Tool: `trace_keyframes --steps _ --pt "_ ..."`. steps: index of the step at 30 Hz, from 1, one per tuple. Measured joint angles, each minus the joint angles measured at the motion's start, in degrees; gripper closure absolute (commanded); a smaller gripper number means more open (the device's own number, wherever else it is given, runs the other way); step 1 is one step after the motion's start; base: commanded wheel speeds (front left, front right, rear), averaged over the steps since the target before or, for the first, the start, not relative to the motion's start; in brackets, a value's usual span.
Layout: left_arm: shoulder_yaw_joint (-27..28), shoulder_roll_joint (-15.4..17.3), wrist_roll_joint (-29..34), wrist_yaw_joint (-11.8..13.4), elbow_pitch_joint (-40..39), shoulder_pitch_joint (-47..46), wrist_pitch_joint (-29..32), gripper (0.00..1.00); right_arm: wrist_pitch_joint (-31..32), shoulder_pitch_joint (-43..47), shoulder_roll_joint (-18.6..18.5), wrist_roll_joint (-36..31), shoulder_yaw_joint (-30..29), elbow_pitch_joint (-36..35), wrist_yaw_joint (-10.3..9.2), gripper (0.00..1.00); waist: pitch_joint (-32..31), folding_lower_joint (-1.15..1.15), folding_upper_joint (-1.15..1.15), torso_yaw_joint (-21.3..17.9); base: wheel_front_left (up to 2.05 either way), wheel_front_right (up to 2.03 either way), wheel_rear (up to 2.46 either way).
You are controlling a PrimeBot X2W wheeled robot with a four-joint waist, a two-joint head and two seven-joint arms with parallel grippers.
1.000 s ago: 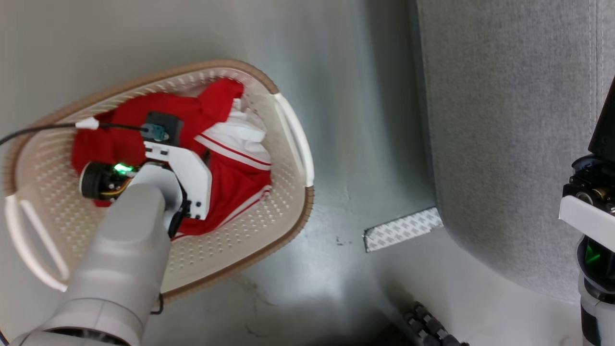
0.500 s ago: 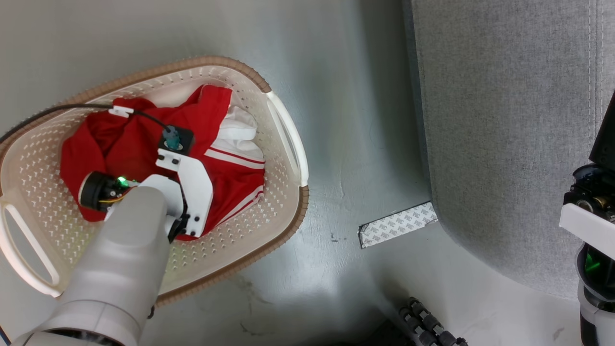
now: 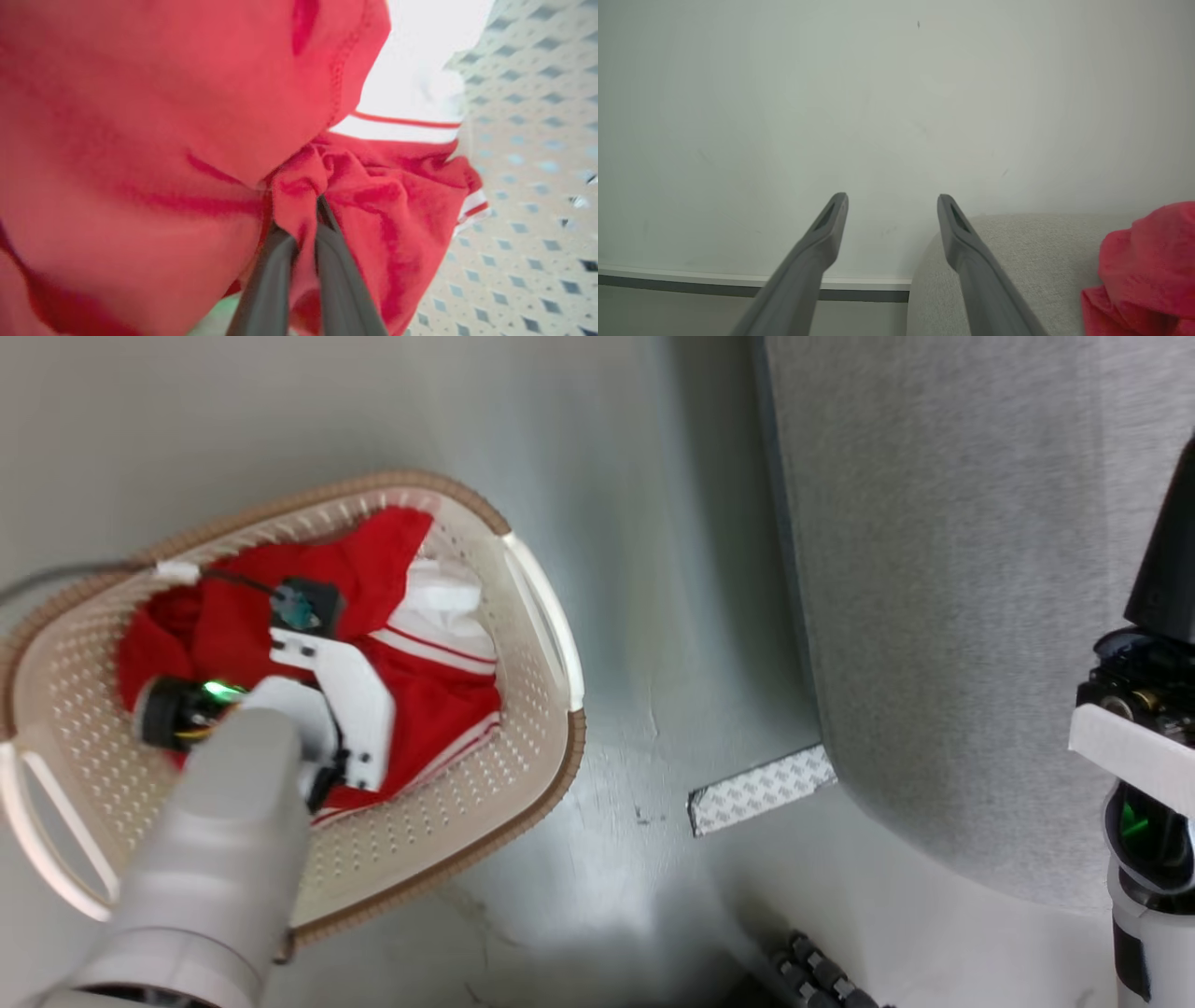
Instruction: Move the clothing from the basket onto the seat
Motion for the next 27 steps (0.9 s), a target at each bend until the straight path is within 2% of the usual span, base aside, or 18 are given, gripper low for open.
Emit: trace_keyframes --steps 6,13,20,27 --pt "0.94 -4.52 -2.76 -0.62 -0.23 4.42 -8.34 1.00 0.00 0.73 -1.58 -1.09 -0.31 3.15 0.00 0.00 -6.13 0.00 0.00 1.36 0.00 0.00 0.00" --pt "-1.22 -6.87 -6.24 -1.43 -1.36 10.92 -16.15 1.00 0.00 4.92 -5.32 -1.33 -0.66 7.16 0.00 0.00 -18.19 -0.02 0.00 5.24 0.00 0.00 0.00" --pt "-10.95 -7.10 -16.05 -1.52 -10.44 18.40 -19.04 1.00 0.00 9.51 -6.82 -0.47 0.43 11.13 0.00 0.00 -30.99 -0.02 0.00 9.22 0.00 0.00 0.00" --pt "-15.86 -7.09 -20.05 -1.55 -13.97 19.94 -22.53 1.00 -0.01 13.88 -7.16 0.02 0.63 13.62 0.00 0.00 -41.94 -0.03 0.00 13.29 0.00 0.00 0.00"
